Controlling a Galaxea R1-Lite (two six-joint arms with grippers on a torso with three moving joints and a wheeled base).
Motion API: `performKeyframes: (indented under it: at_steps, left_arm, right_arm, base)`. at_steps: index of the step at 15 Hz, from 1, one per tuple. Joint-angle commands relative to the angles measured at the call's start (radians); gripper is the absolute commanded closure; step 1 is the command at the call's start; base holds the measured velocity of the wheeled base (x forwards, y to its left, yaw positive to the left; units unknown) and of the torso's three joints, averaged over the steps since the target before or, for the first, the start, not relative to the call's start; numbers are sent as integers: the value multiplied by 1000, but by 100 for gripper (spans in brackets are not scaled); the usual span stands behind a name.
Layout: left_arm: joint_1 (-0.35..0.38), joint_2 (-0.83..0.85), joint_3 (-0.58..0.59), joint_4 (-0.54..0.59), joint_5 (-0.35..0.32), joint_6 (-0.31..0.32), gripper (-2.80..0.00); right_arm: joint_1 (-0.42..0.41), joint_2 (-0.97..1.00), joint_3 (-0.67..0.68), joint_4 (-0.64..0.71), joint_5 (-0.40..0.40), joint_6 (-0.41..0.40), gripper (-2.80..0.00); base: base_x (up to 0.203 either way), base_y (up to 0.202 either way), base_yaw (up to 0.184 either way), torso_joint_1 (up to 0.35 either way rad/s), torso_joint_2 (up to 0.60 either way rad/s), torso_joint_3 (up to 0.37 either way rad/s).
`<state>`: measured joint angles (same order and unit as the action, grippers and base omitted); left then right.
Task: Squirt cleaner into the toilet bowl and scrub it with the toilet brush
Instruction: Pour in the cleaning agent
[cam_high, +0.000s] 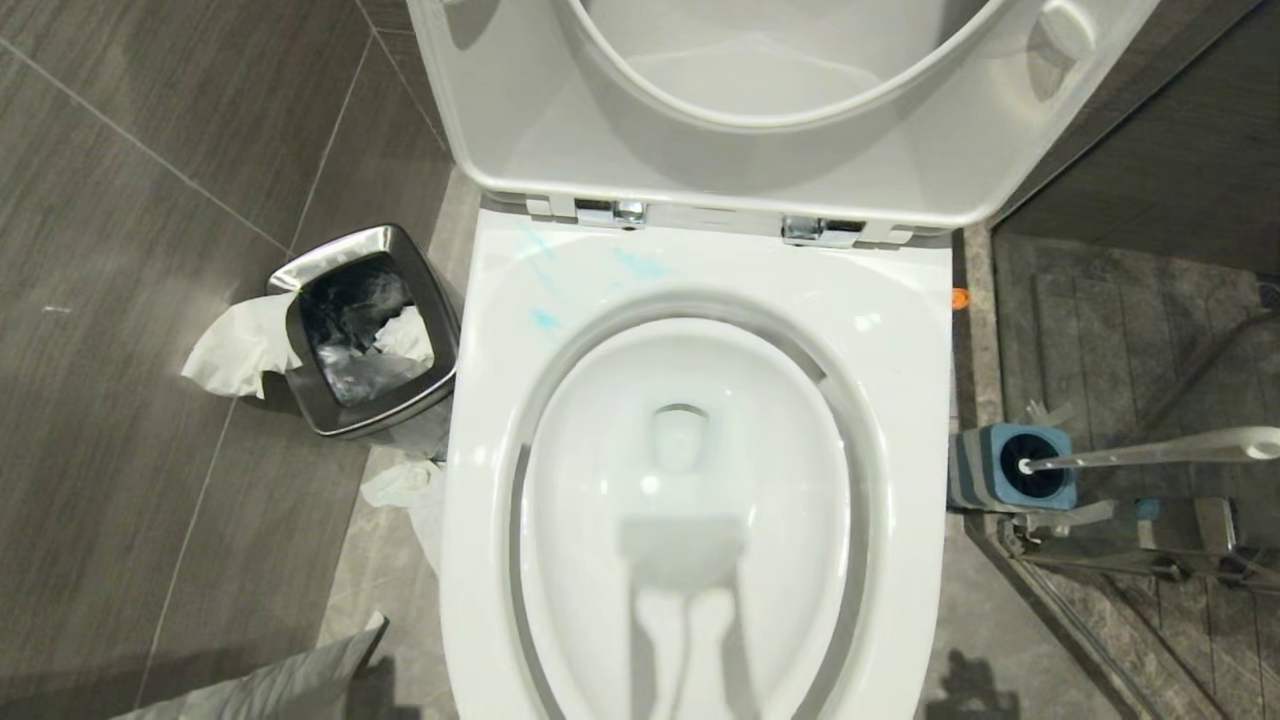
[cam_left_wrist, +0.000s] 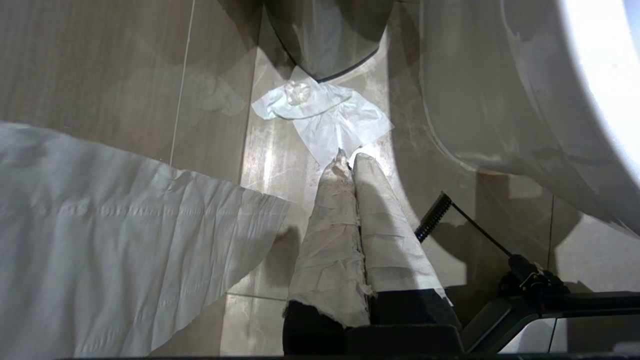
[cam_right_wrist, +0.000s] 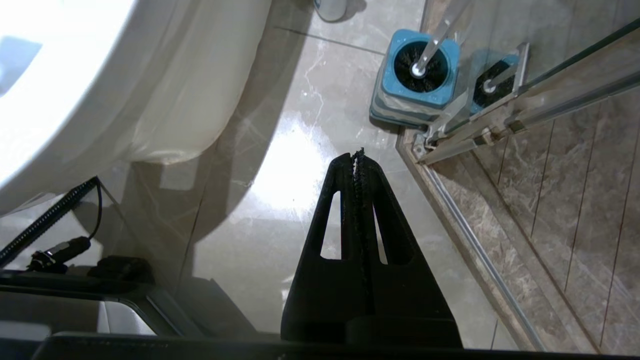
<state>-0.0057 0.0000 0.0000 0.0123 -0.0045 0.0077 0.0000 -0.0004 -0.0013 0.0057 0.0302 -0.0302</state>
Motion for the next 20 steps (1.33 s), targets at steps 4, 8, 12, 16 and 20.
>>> performKeyframes:
  at_steps: [4,8,12,16,20]
  left_arm:
    - [0,2,0,0,0,-5,0]
    - [0,2,0,0,0,-5,0]
    - [0,2,0,0,0,-6,0]
    - [0,2,0,0,0,-6,0]
    - [0,2,0,0,0,-6,0]
  right_arm:
    - [0,0,0,0,0,0,0]
    - [0,0,0,0,0,-5,0]
    - [0,7,-41,75,-2,-7,0]
    - [-1,161,-242,362,-3,-2,0]
    - [-1,554,-375,351,-4,18,0]
  base:
    - [0,0,0,2,4,-89]
    - [0,0,0,0,0,0]
    - [0,0,0,0,0,0]
    - [0,0,0,0,0,0]
    - [0,0,0,0,0,0]
